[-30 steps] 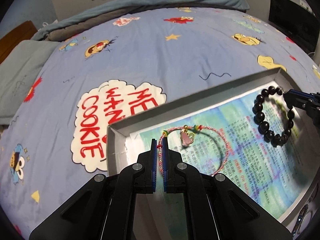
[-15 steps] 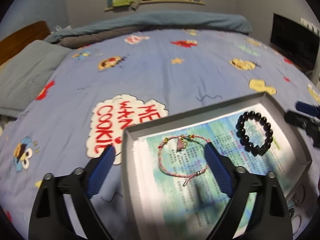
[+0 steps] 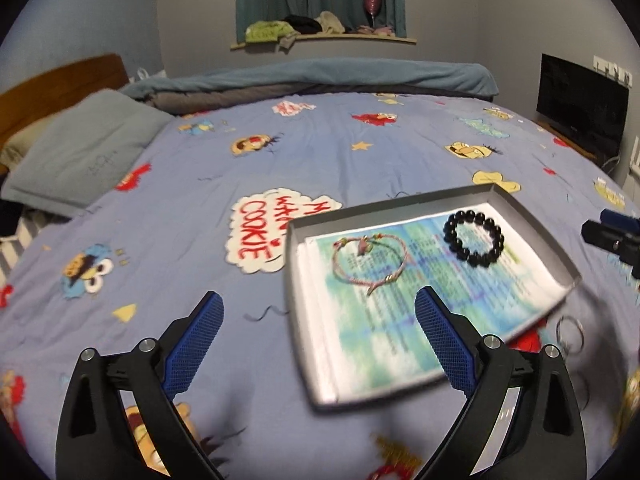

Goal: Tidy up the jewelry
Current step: 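Withdraw both open tools from the tray back toward the jewelry pile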

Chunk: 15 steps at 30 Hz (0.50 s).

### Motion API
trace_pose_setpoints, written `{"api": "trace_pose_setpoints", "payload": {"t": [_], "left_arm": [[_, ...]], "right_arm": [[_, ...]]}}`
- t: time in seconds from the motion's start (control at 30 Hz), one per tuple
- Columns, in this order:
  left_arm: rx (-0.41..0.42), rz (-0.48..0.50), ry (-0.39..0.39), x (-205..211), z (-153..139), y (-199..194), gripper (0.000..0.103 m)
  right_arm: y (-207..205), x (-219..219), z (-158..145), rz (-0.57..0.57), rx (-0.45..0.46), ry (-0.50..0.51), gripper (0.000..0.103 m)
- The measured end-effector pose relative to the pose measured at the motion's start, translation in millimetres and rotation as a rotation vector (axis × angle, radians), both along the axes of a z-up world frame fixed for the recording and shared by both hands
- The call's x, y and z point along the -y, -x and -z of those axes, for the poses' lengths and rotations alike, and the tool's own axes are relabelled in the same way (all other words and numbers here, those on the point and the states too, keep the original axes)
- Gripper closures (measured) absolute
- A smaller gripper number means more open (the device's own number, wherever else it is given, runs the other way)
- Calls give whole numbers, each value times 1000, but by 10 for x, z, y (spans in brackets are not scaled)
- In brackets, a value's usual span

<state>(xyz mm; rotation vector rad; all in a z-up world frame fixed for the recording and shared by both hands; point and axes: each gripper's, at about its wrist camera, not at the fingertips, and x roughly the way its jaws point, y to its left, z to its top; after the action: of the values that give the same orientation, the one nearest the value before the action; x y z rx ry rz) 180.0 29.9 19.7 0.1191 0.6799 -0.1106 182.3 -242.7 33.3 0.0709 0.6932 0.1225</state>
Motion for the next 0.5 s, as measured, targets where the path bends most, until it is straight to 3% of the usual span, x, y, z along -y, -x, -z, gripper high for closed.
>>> {"api": "trace_pose_setpoints", "payload": {"t": [0.33,0.5], "left_arm": [[34,26,24,-216,-62,655,7],[29,16,61,-343,-4,912,7]], "right_arm": [[584,226,99,36,-4,-59,6],[949,271,105,90,35,-17,6]]}}
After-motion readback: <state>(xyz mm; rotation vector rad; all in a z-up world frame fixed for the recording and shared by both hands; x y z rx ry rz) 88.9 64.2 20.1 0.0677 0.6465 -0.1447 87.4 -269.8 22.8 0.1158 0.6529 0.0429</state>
